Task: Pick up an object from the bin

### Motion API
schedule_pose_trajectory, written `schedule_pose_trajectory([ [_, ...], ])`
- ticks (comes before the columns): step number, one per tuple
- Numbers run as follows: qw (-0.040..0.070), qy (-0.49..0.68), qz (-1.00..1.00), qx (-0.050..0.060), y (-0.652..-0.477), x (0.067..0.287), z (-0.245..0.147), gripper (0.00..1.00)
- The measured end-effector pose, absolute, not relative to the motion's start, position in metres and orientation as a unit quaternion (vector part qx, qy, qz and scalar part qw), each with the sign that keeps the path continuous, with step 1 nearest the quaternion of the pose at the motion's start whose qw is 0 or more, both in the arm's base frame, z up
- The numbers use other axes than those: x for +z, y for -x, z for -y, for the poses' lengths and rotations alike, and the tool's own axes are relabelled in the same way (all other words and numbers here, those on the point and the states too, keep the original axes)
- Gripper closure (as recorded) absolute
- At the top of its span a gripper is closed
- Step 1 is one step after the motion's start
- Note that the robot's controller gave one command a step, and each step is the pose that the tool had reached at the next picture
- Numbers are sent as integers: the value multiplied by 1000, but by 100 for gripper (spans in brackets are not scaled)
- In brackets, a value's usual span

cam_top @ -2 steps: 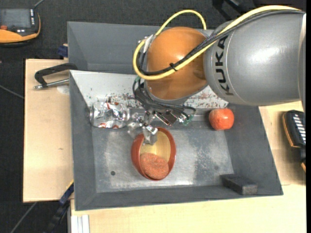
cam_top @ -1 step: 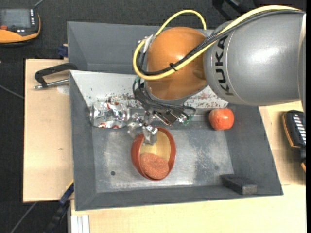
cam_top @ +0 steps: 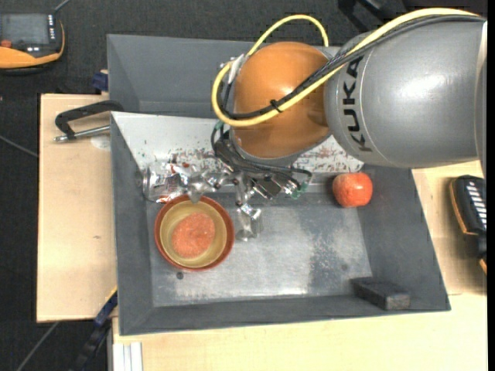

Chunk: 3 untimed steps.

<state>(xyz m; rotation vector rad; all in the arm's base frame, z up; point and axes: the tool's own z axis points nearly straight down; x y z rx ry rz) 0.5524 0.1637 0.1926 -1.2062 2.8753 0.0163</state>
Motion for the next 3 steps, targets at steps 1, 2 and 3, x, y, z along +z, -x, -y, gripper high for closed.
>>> schedule_pose_trajectory([
  [1, 11, 341, -940, 8, -542, 129, -234, 0],
  [2, 21, 321, -947, 10, -555, 106, -210, 0],
  [3, 26, 302, -953, 12, -556, 101, -209, 0],
])
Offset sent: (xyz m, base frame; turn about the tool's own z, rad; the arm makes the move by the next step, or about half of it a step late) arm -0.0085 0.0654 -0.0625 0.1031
